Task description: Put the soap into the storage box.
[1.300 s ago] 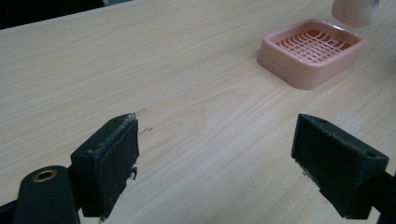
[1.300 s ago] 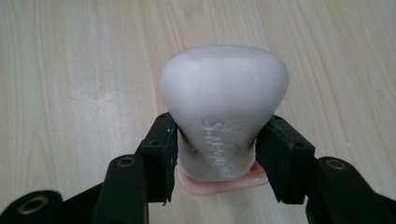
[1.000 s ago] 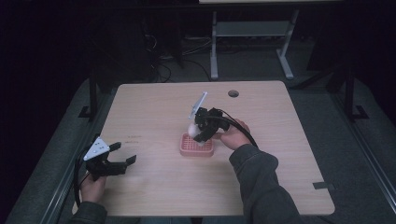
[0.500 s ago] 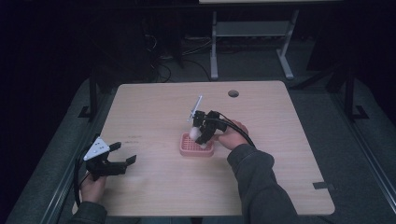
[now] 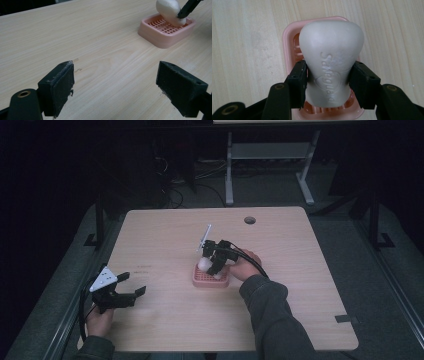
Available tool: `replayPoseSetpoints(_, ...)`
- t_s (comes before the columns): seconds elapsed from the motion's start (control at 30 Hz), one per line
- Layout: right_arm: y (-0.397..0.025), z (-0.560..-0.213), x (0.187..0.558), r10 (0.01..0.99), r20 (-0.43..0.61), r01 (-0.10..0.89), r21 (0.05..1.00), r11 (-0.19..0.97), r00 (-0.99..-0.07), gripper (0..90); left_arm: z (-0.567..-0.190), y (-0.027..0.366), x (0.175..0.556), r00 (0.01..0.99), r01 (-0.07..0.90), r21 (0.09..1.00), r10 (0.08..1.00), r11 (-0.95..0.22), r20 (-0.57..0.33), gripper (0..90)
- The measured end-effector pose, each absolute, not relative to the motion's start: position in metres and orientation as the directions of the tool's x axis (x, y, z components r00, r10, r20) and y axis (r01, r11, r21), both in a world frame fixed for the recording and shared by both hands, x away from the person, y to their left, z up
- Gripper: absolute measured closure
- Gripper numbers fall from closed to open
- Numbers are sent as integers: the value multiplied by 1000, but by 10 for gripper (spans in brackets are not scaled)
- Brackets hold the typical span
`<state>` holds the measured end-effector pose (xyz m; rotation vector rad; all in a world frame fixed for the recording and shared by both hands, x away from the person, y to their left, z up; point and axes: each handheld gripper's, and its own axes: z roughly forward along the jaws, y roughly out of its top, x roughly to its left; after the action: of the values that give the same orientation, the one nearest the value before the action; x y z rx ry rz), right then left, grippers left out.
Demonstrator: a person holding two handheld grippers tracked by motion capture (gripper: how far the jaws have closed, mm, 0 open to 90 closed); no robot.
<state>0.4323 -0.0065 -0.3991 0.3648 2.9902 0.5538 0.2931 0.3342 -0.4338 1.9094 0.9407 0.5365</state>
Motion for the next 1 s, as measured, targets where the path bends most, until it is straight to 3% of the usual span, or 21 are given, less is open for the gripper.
replayPoseSetpoints(1.0,7,-414,434,223,-62,195,298,935,-973,482,-434,334,294,609,405,868,793,-288,-21,144)
